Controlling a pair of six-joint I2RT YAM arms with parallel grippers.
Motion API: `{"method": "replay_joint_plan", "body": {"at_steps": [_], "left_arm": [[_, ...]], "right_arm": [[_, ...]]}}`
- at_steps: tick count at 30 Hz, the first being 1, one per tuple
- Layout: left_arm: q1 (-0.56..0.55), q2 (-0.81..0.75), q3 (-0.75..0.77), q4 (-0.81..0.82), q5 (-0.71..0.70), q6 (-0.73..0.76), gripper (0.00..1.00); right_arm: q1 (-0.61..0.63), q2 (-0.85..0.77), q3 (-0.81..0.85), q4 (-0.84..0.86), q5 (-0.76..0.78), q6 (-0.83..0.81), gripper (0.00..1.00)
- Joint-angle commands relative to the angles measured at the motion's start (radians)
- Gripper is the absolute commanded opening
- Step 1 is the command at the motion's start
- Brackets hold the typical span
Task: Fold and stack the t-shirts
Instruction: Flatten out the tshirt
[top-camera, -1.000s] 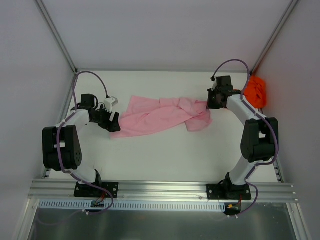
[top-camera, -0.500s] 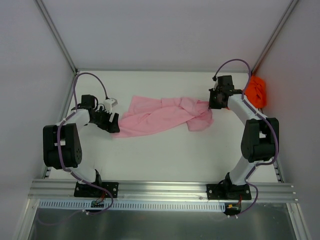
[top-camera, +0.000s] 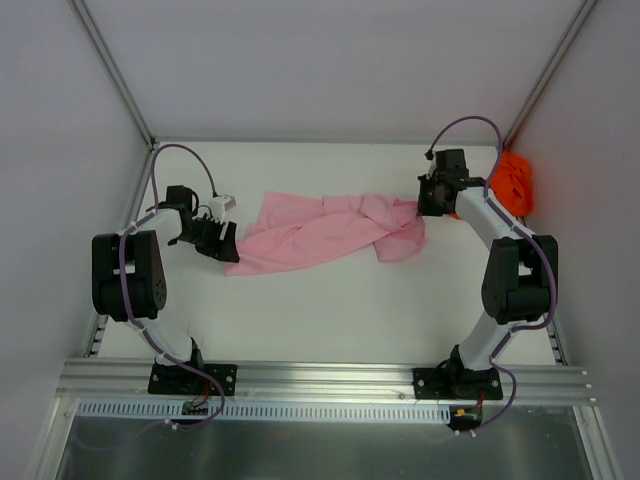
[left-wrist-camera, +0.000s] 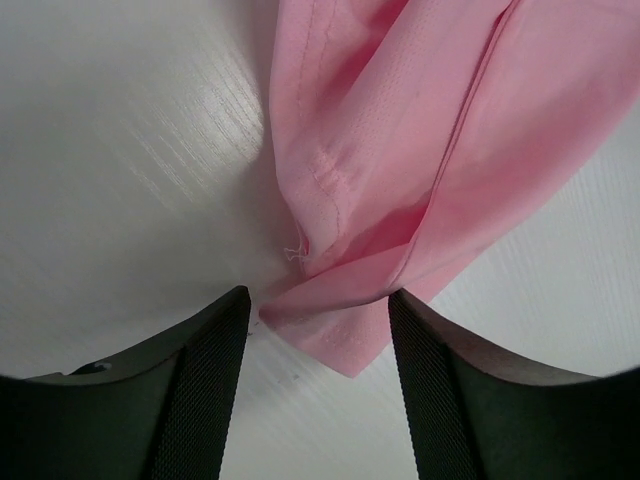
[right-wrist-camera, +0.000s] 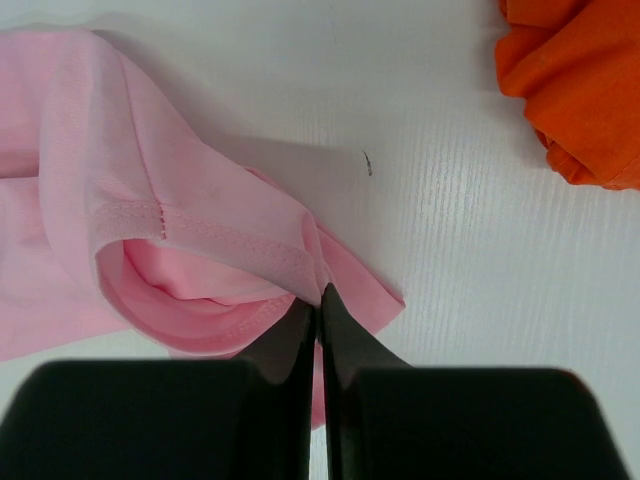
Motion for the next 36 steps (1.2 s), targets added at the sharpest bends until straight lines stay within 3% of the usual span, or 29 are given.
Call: {"method": "replay_joint_plan", "body": {"at_steps": [1, 9, 10, 11, 12, 17, 24, 29, 33, 35, 36], "left_arm": [[0.008, 0.002, 0.005, -0.019, 0.022, -0.011, 0.55], [0.008, -0.027, -0.021, -0.010, 0.029, -0.003, 0.21], [0.008, -0.034, -0.024, -0.007, 0.029, -0.003, 0.15], [0.008, -0.039, -0.031, 0.002, 0.031, -0.003, 0.03], [0.008, -0.047, -0.034, 0.007, 0.028, -0.004, 0.00], [0.008, -0.160, -0.052, 0.041, -0.010, -0.052, 0.00], [0.010, -0.413, -0.090, 0.090, -0.090, -0.089, 0.00], [0.014, -0.511, -0.095, 0.120, -0.237, -0.098, 0.00], [0.016, -0.557, -0.129, 0.150, -0.287, -0.119, 0.00], [0.016, -0.586, -0.153, 0.160, -0.280, -0.139, 0.00], [0.016, -0.599, -0.194, 0.171, -0.290, -0.147, 0.00]], "right_arm": [[-0.008, -0.006, 0.037, 0.002, -0.003, 0.006, 0.01], [-0.008, -0.002, 0.045, 0.000, -0.002, 0.007, 0.01], [-0.008, -0.002, 0.047, 0.000, -0.003, 0.007, 0.01], [-0.008, -0.002, 0.048, 0.000, -0.006, 0.012, 0.01], [-0.008, -0.002, 0.048, 0.000, -0.014, 0.015, 0.02], [-0.008, -0.011, 0.027, 0.002, -0.060, 0.024, 0.02], [0.013, -0.126, -0.163, 0.103, -0.322, 0.065, 0.02], [0.076, -0.264, -0.326, 0.102, -0.263, 0.137, 0.02], [0.099, -0.396, -0.439, -0.012, -0.115, 0.211, 0.07], [0.098, -0.469, -0.487, -0.096, -0.036, 0.248, 0.12], [0.098, -0.492, -0.502, -0.136, -0.028, 0.260, 0.23]]}}
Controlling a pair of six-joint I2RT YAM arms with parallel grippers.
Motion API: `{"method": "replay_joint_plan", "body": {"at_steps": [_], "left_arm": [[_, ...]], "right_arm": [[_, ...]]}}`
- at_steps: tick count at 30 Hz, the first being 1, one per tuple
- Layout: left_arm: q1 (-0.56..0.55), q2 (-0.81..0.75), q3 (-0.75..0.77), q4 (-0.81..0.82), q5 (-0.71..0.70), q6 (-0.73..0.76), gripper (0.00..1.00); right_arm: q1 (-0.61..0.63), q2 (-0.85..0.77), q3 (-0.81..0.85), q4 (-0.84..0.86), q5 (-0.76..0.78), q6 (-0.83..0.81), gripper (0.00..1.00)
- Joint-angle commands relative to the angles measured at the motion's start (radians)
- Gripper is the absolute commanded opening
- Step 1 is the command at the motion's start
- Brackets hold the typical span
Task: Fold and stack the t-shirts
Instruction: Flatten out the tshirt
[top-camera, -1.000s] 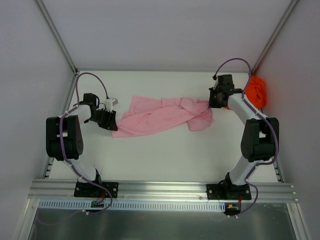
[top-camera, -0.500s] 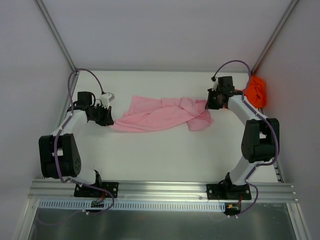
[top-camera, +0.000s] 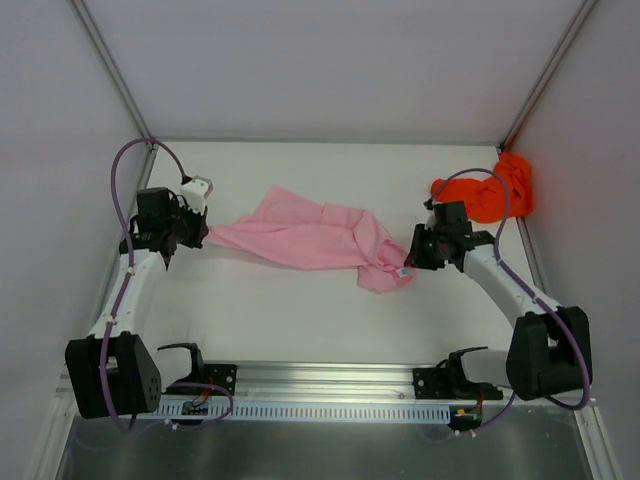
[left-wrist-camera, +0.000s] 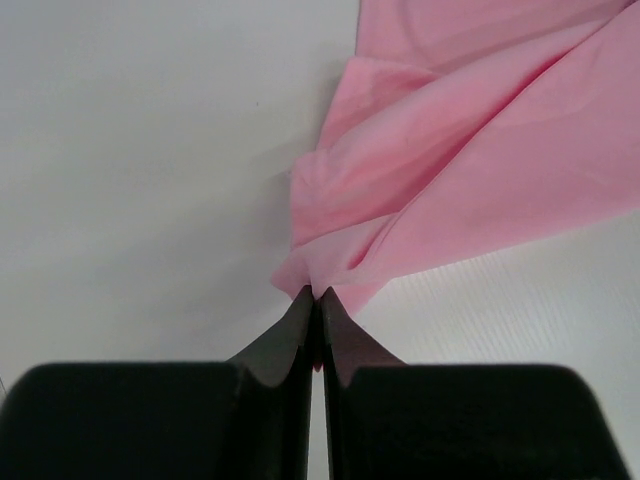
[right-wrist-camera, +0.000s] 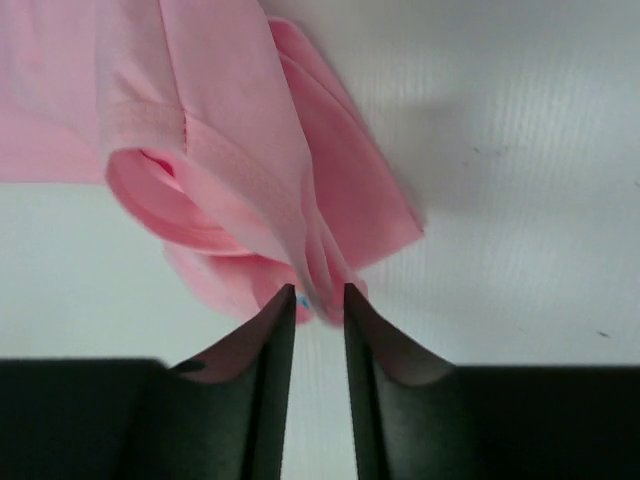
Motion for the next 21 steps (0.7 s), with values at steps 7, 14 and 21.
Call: {"method": "replay_joint_plan", "body": {"at_steps": [7, 14, 21], "left_arm": [[0.013, -0.124, -0.248, 0.237, 0.001, -0.067, 0.00], [0.013, -0.076, -0.277, 0.303, 0.047, -0.101, 0.00], [0.011, -0.070, -0.277, 0.308, 0.041, -0.102, 0.00]], "right_arm": [[-0.001, -0.141, 0.131, -0.158, 0.022, -0.024, 0.83], [-0.002, 0.170, 0.532, -0.135, -0.058, -0.210, 0.86], [0.042, 0.505, 0.764, -0.184, -0.101, -0.296, 0.86]]}}
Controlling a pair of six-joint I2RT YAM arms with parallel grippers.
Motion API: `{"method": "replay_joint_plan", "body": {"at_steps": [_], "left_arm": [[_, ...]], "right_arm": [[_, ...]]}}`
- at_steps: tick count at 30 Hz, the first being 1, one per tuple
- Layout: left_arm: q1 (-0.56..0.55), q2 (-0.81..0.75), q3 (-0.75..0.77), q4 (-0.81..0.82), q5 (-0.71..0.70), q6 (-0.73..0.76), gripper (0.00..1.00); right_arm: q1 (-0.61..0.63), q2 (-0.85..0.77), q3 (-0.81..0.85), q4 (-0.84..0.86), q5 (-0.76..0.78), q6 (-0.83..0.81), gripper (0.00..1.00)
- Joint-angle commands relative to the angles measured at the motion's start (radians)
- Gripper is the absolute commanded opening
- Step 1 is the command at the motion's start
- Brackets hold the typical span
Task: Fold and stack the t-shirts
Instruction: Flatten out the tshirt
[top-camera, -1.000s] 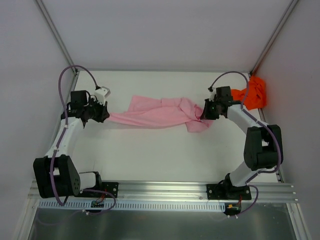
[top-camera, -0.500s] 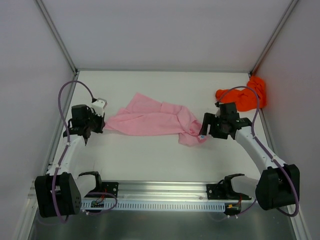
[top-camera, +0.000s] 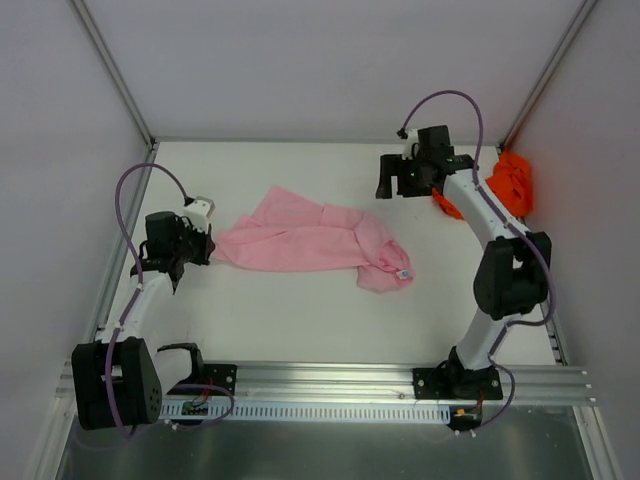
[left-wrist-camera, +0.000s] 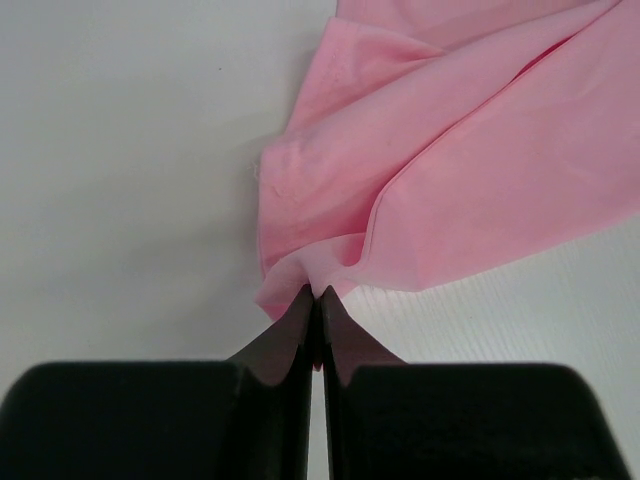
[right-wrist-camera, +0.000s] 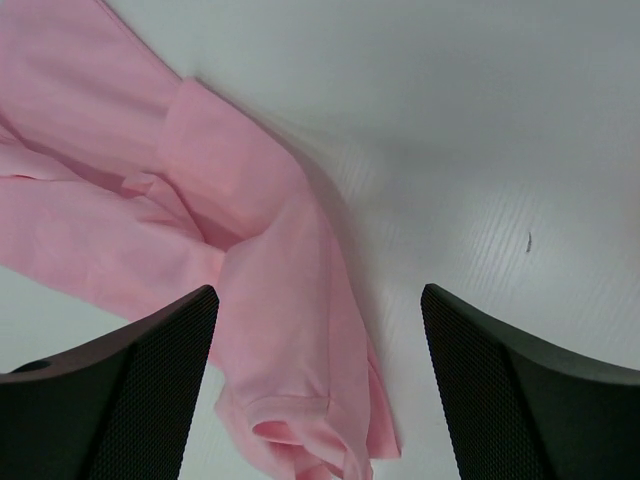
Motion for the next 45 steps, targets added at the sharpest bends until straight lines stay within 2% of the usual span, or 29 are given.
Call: {"method": "replay_joint_plan", "body": {"at_steps": [1, 6, 10, 13, 14, 16, 17, 20, 25, 28, 32, 33, 34, 39, 42, 43, 45], "left_arm": [[0.010, -0.004, 0.001, 0.048, 0.026, -0.011, 0.00], [0.010, -0.001, 0.001, 0.048, 0.034, -0.017, 0.00], [0.010, -0.002, -0.002, 0.049, 0.029, -0.014, 0.00], [0.010, 0.007, -0.002, 0.051, 0.031, -0.015, 0.00], [0.010, 0.010, -0.001, 0.049, 0.031, -0.015, 0.00], [0.010, 0.016, 0.004, 0.049, 0.026, -0.017, 0.00], [0.010, 0.016, 0.004, 0.048, 0.026, -0.018, 0.00], [0.010, 0.018, 0.007, 0.048, 0.027, -0.023, 0.00], [0.010, 0.016, 0.015, 0.052, 0.032, -0.040, 0.00], [0.010, 0.021, 0.019, 0.052, 0.037, -0.055, 0.00], [0.010, 0.032, 0.024, 0.068, 0.044, -0.069, 0.00], [0.010, 0.035, 0.027, 0.080, 0.046, -0.075, 0.00], [0.010, 0.036, 0.026, 0.086, 0.047, -0.076, 0.00], [0.010, 0.049, 0.027, 0.102, 0.047, -0.090, 0.00], [0.008, 0.049, 0.027, 0.109, 0.047, -0.098, 0.00], [0.010, 0.047, 0.026, 0.109, 0.047, -0.099, 0.00], [0.010, 0.049, 0.027, 0.111, 0.046, -0.101, 0.00]], "right_arm": [[0.042, 0.122, 0.068, -0.070, -0.028, -0.085, 0.86], [0.099, 0.245, 0.080, -0.062, -0.005, -0.087, 0.84], [0.105, 0.276, 0.077, -0.054, -0.001, -0.072, 0.74], [0.105, 0.276, 0.074, -0.051, 0.002, -0.075, 0.56], [0.103, 0.273, 0.074, -0.054, 0.011, -0.076, 0.41], [0.103, 0.260, 0.069, -0.057, 0.028, -0.078, 0.26], [0.105, 0.233, 0.065, -0.059, 0.041, -0.078, 0.13], [0.105, 0.140, 0.036, -0.061, 0.077, -0.079, 0.02], [0.105, -0.077, -0.064, -0.019, 0.061, -0.092, 0.01], [0.105, -0.224, -0.164, 0.019, -0.036, -0.070, 0.12], [0.117, -0.384, -0.349, 0.080, -0.185, -0.004, 0.14], [0.125, -0.416, -0.450, 0.099, -0.188, 0.017, 0.14], [0.143, -0.474, -0.496, 0.120, -0.189, 0.023, 0.14], [0.176, -0.562, -0.684, 0.100, -0.130, 0.079, 0.13], [0.177, -0.586, -0.719, 0.107, -0.018, 0.105, 0.42], [0.177, -0.582, -0.689, 0.102, 0.023, 0.108, 0.67], [0.174, -0.525, -0.635, 0.099, 0.154, 0.089, 0.87]]}}
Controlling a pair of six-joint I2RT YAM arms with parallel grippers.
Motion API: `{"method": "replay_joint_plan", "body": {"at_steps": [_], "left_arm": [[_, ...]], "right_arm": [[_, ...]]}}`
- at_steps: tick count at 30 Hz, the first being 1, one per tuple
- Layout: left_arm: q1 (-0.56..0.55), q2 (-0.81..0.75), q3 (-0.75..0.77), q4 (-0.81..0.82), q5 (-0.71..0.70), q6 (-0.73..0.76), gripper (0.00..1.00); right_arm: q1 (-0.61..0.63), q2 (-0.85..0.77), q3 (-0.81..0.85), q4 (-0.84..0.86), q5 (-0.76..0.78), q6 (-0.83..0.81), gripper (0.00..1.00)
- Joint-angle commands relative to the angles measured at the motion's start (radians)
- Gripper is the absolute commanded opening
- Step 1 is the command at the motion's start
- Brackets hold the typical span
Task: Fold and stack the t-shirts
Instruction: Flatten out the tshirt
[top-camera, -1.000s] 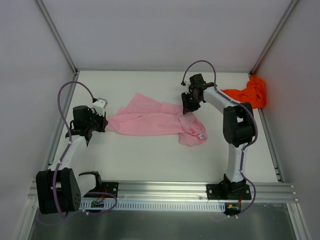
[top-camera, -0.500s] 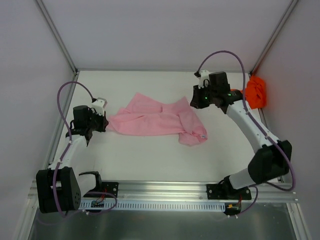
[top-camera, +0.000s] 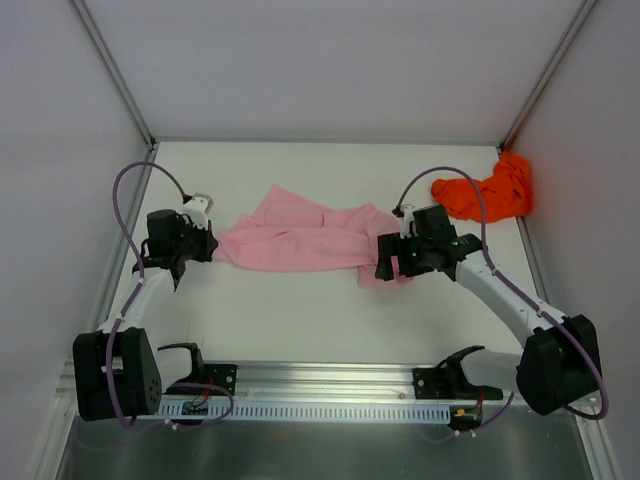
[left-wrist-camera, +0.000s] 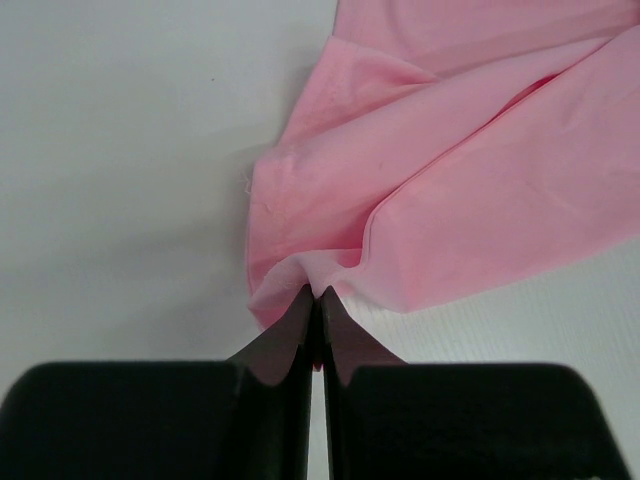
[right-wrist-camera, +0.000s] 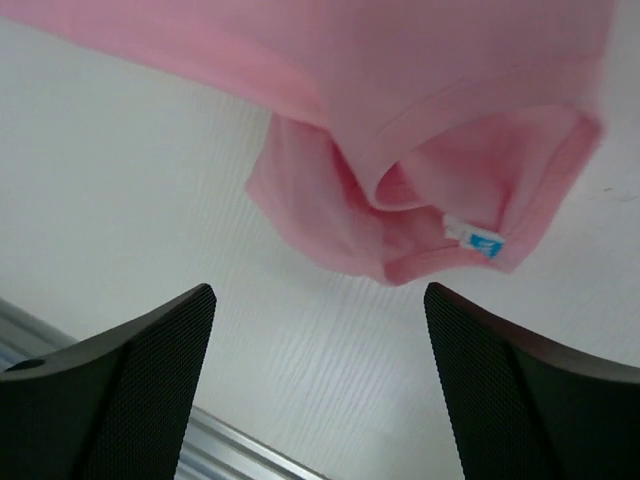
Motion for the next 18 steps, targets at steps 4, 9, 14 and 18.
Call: {"method": "replay_joint_plan", "body": {"at_steps": [4, 9, 14, 18], "left_arm": [[0.008, -0.005, 0.024, 0.047, 0.027, -0.016, 0.00], [0.009, -0.028, 0.021, 0.033, 0.016, -0.007, 0.00], [0.009, -0.048, 0.016, 0.022, -0.005, 0.001, 0.00], [0.008, -0.047, 0.015, 0.022, -0.016, 0.007, 0.00]], "right_arm": [[-0.037, 0.232, 0.329, 0.024, 0.169, -0.088, 0.99], [-0.046, 0.599, 0.805, -0.088, 0.130, -0.183, 0.96], [-0.046, 0.849, 1.124, -0.230, 0.196, -0.206, 1.00], [-0.047, 0.937, 1.129, -0.239, 0.253, -0.199, 0.88]]}}
